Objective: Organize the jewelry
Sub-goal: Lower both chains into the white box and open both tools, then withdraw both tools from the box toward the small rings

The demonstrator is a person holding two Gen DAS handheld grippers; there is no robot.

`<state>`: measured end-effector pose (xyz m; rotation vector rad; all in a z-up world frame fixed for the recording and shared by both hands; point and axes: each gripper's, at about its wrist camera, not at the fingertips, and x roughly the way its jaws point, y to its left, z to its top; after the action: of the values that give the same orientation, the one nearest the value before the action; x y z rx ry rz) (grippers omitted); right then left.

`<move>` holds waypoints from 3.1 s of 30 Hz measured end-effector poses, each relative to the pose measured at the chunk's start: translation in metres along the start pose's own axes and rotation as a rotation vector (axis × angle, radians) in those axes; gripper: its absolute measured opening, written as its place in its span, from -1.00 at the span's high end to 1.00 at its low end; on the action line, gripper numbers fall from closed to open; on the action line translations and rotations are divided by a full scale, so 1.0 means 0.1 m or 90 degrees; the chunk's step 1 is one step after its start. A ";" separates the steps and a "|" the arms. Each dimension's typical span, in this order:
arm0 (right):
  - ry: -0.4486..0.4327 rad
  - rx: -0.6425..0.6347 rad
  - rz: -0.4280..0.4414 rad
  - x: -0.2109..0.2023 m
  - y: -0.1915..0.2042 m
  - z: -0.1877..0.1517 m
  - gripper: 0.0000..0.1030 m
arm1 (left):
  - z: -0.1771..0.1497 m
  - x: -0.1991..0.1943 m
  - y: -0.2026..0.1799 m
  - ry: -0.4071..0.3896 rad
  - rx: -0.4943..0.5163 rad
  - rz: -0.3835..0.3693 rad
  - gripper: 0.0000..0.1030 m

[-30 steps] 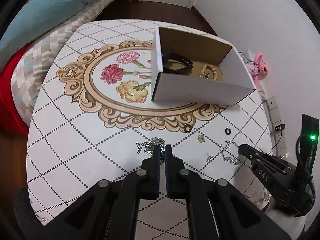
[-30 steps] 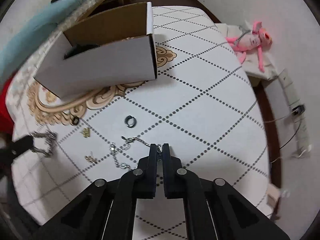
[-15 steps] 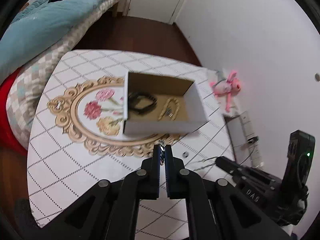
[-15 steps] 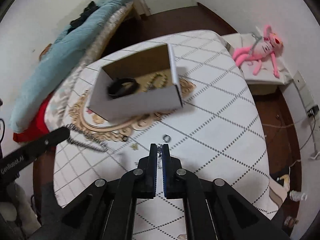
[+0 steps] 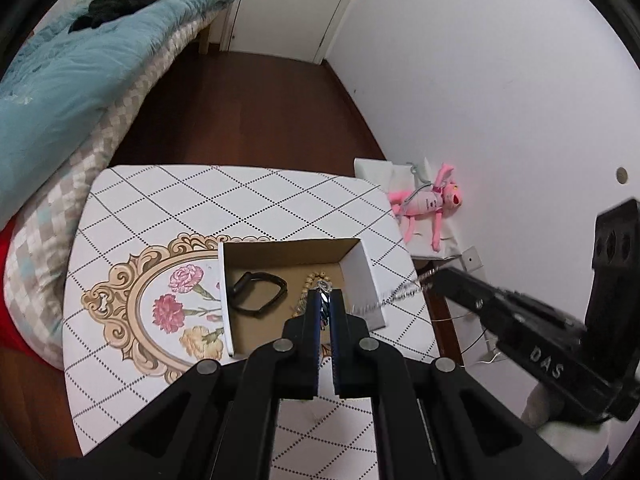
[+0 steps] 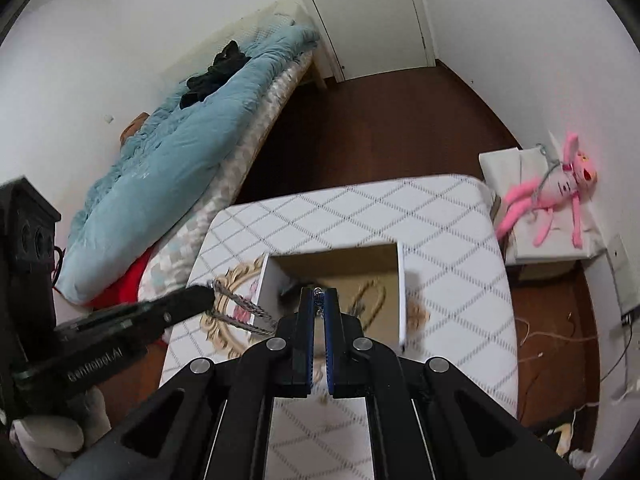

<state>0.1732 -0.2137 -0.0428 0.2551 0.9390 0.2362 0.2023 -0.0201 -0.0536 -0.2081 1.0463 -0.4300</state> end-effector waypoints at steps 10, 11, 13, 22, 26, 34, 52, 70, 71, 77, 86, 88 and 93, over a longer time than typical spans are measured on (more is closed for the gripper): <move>0.099 -0.013 -0.054 0.81 -0.33 0.33 0.92 | 0.01 0.71 0.23 0.095 -0.013 0.049 0.95; 0.110 -0.015 -0.062 0.89 -0.37 0.33 0.92 | 0.01 0.76 0.25 0.105 -0.015 0.060 0.95; 0.123 -0.018 -0.071 1.00 -0.41 0.34 0.92 | 0.02 0.82 0.26 0.114 -0.017 0.100 0.90; 0.204 -0.037 -0.094 1.40 -0.48 0.38 0.89 | 0.10 0.79 0.38 0.072 -0.020 0.239 -0.51; 0.202 -0.035 -0.126 1.43 -0.54 0.33 0.15 | 0.09 0.75 0.45 0.045 -0.009 0.293 -0.73; 0.187 -0.072 -0.226 1.34 -0.51 0.03 -0.91 | -0.16 0.82 0.55 0.042 -0.017 0.303 -1.00; 0.091 -0.071 -0.260 0.87 -0.32 -0.34 -0.97 | -0.52 0.42 0.30 -0.013 -0.012 0.306 -1.00; -0.058 -0.061 -0.257 -0.35 0.00 -0.44 -0.97 | -0.63 -0.51 -0.16 -0.127 0.009 0.278 -1.00; -0.064 -0.060 -0.253 -0.43 0.03 -0.45 -0.97 | -0.63 -0.55 -0.19 -0.131 0.010 0.274 -1.00; -0.082 -0.051 -0.238 -0.66 0.10 -0.51 -0.97 | -0.67 -0.70 -0.25 -0.138 0.005 0.269 -1.00; -0.021 -0.022 -0.214 -0.43 -0.06 -0.66 -0.97 | -0.84 -0.26 -0.05 -0.063 -0.024 0.297 -1.00; 0.013 -0.013 -0.205 -0.20 -0.18 -0.77 -0.97 | -0.94 -0.05 0.06 -0.033 -0.031 0.312 -1.00; 0.084 0.011 -0.160 0.40 -0.43 -1.07 -0.55 | -1.22 0.40 0.34 0.045 -0.051 0.340 -1.00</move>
<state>0.1125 -0.2296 -0.1469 0.1365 1.0933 0.0129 0.1213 -0.0026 -0.1581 0.0211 1.1407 0.0881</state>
